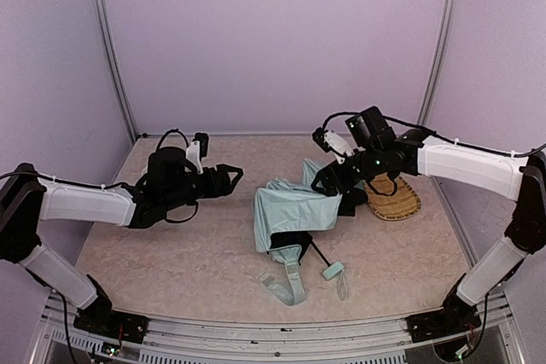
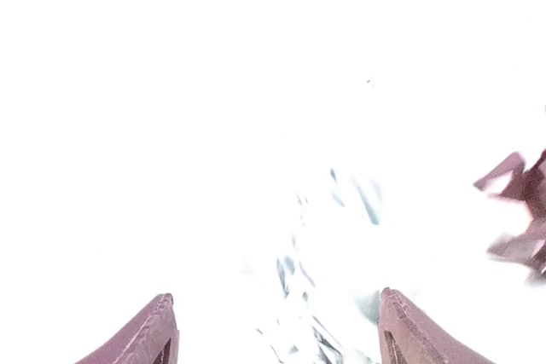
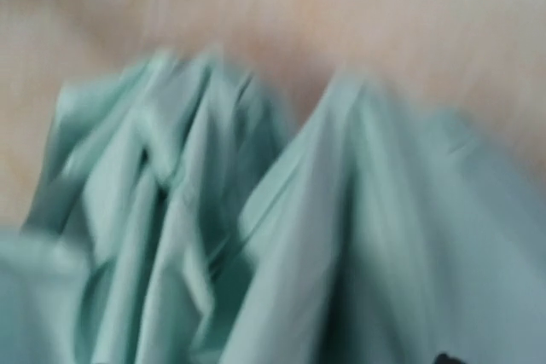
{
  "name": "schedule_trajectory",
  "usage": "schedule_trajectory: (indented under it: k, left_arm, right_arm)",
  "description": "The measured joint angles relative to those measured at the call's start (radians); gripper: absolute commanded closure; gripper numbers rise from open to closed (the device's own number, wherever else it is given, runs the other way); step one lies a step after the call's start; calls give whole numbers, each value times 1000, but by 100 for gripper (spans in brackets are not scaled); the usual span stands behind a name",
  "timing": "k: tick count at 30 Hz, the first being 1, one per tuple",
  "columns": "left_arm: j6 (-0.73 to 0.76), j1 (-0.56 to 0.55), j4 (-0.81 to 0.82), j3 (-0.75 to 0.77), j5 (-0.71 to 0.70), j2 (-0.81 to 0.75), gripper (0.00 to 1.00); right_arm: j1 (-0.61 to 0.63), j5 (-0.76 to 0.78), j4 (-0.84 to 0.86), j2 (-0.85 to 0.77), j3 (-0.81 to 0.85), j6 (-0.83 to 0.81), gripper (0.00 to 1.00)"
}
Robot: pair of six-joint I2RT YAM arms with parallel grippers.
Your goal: Put away the umbrella
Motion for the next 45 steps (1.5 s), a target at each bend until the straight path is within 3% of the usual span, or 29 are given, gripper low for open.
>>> schedule_trajectory:
  k: [5,8,12,20,23,27,30,34,37,45]
  left_arm:
    - [130,-50,-6,5,-15,-81,23]
    - [222,-82,-18,29,37,-69,17]
    - [361,-161,-43,83,187,-32,9]
    - [440,-158,-47,206,410,117,12]
    - [443,-150,-59,269,476,198,12]
    - [436,-145,-74,277,495,234,13]
    - [392,-111,-50,255,484,232,15]
    - [316,-13,-24,212,452,231,16]
    - [283,34,-21,186,407,222,15]
    - [274,23,-28,149,347,140,15]
  right_arm:
    - [64,-4,-9,-12,-183,90,9]
    - [66,-2,-3,-21,-179,96,5]
    - [66,18,29,-32,-103,61,3]
    - [61,26,68,10,101,-33,1]
    - [56,14,51,-14,104,-42,9]
    - [50,2,10,-116,5,2,34]
    - [61,-7,-21,-205,-152,98,38]
    - [122,-11,-40,-167,-312,194,40]
    - [150,-35,-37,-98,-368,222,43]
    - [161,-56,13,18,-403,243,50]
